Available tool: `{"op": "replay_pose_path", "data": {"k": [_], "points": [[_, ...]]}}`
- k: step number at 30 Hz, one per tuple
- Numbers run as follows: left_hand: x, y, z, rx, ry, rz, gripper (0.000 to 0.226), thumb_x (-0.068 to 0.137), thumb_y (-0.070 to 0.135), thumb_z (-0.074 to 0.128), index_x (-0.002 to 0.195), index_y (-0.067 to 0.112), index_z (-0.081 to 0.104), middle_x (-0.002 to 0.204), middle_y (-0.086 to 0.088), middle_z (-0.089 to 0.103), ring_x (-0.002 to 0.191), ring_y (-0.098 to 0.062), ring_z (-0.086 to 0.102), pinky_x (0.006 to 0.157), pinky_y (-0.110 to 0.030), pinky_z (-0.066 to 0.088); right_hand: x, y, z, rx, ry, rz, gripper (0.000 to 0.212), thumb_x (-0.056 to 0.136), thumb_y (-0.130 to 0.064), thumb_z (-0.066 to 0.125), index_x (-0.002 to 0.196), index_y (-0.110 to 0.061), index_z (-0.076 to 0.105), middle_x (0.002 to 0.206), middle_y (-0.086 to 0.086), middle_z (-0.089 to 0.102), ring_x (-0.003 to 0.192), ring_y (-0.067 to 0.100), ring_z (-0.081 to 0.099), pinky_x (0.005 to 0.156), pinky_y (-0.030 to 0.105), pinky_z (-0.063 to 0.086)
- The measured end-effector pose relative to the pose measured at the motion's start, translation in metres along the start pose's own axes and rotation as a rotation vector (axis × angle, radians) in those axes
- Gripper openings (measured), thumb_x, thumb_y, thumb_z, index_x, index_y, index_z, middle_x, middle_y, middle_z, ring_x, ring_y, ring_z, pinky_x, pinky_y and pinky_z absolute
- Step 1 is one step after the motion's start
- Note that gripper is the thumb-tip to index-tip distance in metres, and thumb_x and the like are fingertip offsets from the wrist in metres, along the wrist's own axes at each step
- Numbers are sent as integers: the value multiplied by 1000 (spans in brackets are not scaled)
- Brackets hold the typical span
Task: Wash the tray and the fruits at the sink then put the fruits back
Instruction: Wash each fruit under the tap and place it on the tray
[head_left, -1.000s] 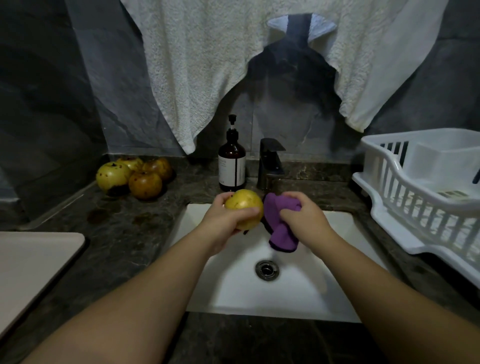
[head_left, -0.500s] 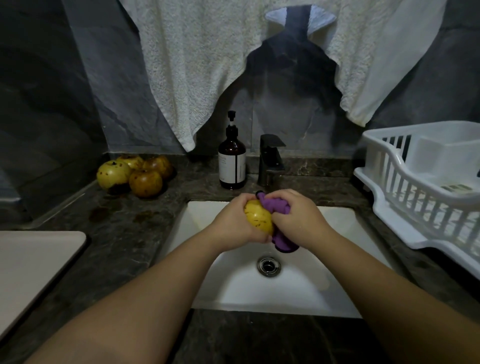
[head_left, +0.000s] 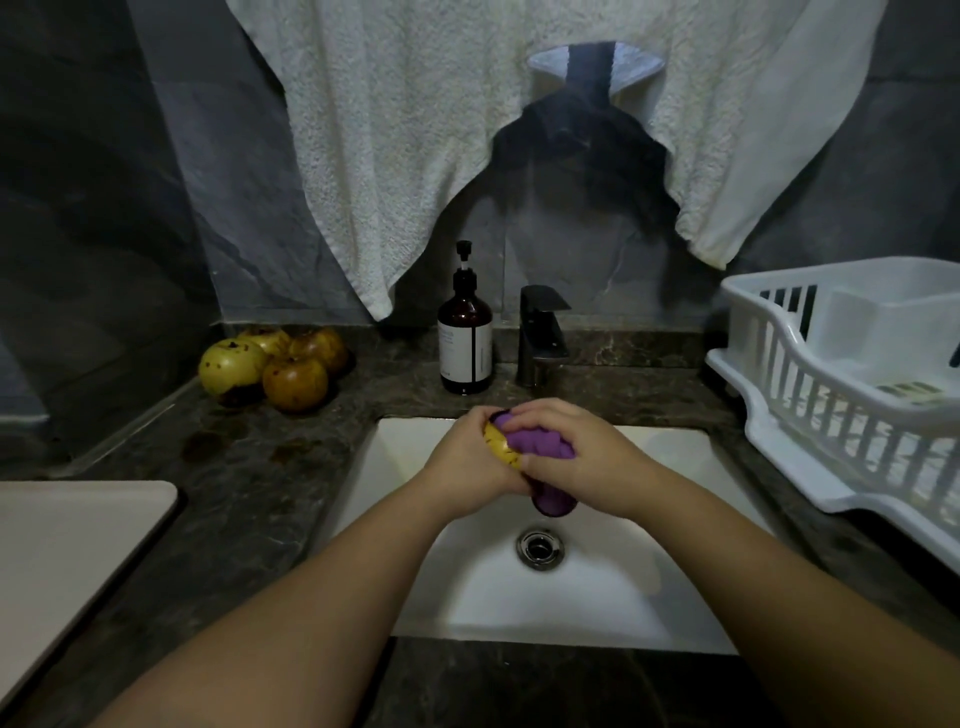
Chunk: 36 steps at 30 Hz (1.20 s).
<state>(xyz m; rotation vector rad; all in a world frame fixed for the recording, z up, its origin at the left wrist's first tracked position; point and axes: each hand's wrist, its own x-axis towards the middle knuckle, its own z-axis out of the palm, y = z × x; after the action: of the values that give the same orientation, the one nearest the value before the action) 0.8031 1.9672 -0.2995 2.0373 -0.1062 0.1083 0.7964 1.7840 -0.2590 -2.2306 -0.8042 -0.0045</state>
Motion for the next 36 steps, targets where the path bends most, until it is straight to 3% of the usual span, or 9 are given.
{"op": "replay_pose_path", "data": {"k": [2, 4, 8, 11, 15, 18, 22, 28, 36], "points": [[0, 0, 1, -39, 19, -20, 84, 55, 16, 101, 122, 31, 52, 112, 9, 67, 96, -2, 66, 74, -15, 52, 1, -6, -1, 442, 18, 150, 26, 94, -35, 59, 118, -35, 67, 131, -12, 59, 114, 3, 59, 89, 14, 49], [0, 1, 4, -94, 34, -31, 89, 56, 17, 101, 128, 29, 51, 115, 6, 66, 100, -8, 66, 79, -22, 54, 4, -2, -1, 734, 83, 285, 30, 102, -21, 49, 125, -25, 67, 128, 0, 65, 109, 10, 65, 88, 18, 54], [-5, 7, 13, -172, 32, -61, 97, 48, 19, 101, 131, 26, 50, 115, 5, 64, 98, -10, 66, 82, -28, 59, -3, 7, -7, 569, 141, 387, 56, 99, -1, 54, 152, -13, 43, 135, 6, 56, 116, 19, 62, 102, 33, 52], [-8, 17, 21, -221, 37, -59, 104, 45, 24, 101, 134, 23, 49, 117, 4, 64, 101, -12, 66, 88, -33, 61, -14, 10, -23, 504, 122, 496, 64, 93, -32, 73, 150, -18, 46, 136, 2, 60, 117, 17, 62, 98, 34, 53], [-3, 41, 32, -226, 17, -9, 96, 54, 21, 104, 132, 27, 48, 118, 8, 62, 103, -7, 65, 86, -29, 60, -32, 5, -63, 303, 22, 628, 52, 81, -70, 69, 112, -29, 73, 110, -3, 75, 96, 16, 67, 76, 33, 51], [2, 63, 44, -181, 11, 32, 93, 57, 21, 103, 133, 26, 49, 120, 6, 62, 104, -10, 65, 87, -31, 59, -40, 1, -94, 300, 39, 648, 41, 85, -62, 71, 103, -25, 75, 93, -3, 77, 72, 13, 65, 62, 26, 49], [15, 95, 64, -160, 26, 79, 87, 59, 18, 102, 128, 27, 48, 123, 1, 63, 106, -14, 65, 94, -36, 58, -45, -6, -129, 334, 173, 638, 20, 93, -36, 73, 106, -23, 69, 81, 1, 76, 61, 12, 67, 52, 23, 50], [26, 130, 95, -146, 25, 77, 99, 61, 21, 99, 144, 20, 46, 128, -4, 59, 112, -21, 62, 102, -44, 55, -54, -19, -187, 377, 491, 543, 17, 93, -2, 69, 99, -16, 62, 91, 14, 70, 71, 23, 69, 54, 31, 58], [27, 164, 127, -205, -50, 133, 117, 33, 49, 95, 139, 31, 49, 125, 2, 61, 110, -16, 63, 98, -41, 57, -74, -2, -241, 254, 565, 681, 24, 95, 1, 65, 115, -11, 61, 105, 19, 67, 87, 28, 68, 65, 37, 61]]}}
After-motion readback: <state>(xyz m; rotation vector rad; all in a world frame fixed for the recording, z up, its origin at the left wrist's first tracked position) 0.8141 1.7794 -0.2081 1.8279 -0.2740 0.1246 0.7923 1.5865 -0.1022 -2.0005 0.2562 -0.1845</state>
